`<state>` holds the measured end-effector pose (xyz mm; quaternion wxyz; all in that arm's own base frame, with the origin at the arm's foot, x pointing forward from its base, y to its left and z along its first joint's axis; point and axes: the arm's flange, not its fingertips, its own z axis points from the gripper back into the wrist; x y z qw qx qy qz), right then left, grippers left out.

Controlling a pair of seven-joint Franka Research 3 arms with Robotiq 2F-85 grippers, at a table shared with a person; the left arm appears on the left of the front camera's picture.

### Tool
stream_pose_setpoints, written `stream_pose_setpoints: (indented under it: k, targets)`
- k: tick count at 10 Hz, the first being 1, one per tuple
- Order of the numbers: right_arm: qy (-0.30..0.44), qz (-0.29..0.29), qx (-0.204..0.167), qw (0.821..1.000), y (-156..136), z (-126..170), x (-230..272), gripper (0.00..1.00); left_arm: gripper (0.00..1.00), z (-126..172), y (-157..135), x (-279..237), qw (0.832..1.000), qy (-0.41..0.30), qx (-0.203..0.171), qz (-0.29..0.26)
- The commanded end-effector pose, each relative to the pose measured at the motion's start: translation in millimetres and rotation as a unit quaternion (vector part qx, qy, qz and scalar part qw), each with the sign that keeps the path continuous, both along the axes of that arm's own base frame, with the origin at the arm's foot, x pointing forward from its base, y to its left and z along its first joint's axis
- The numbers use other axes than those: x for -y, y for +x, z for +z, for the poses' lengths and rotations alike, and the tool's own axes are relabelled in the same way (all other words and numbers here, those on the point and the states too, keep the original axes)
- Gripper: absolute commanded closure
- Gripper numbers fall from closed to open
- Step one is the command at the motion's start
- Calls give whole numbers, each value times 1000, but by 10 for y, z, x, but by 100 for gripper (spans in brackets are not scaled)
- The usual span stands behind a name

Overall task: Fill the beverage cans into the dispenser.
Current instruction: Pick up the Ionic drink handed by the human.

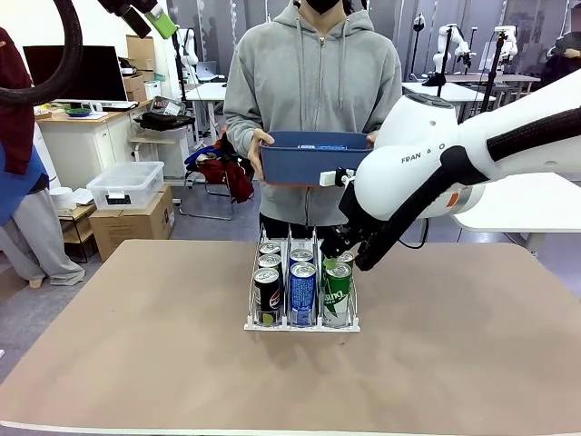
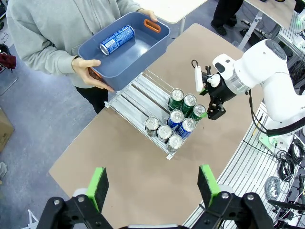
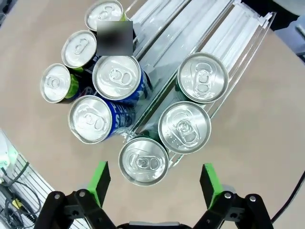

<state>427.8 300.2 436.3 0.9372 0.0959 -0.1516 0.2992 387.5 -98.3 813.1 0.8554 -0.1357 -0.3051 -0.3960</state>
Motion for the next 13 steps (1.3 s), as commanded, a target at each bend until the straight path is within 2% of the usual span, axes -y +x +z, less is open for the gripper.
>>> stream_pose_setpoints:
  k: [1, 3, 4, 6, 7, 9, 13]
  targets:
    - [43, 34, -19, 998, 129, 134, 56, 0, 0, -11, -20, -29, 1000, -8, -3, -6]
    - [70, 81, -17, 994, 108, 449, 142, 0, 0, -11, -20, -29, 1000, -8, -3, -6]
    - [73, 85, -16, 994, 114, 624, 249, 0, 0, -11, -20, -29, 1000, -8, -3, -6]
    - [89, 52, 15, 995, 95, 1118, 526, 0, 0, -11, -20, -29, 1000, -8, -3, -6]
    - [107, 56, 1, 993, 69, 1410, 728, 0, 0, -11, -20, -29, 1000, -8, -3, -6]
    - [145, 61, -6, 988, 65, 1838, 1074, 0, 0, -11, -20, -29, 1000, -8, -3, -6]
    - [171, 56, -8, 984, -6, 2294, 1596, 0, 0, -11, -20, -29, 1000, -8, -3, -6]
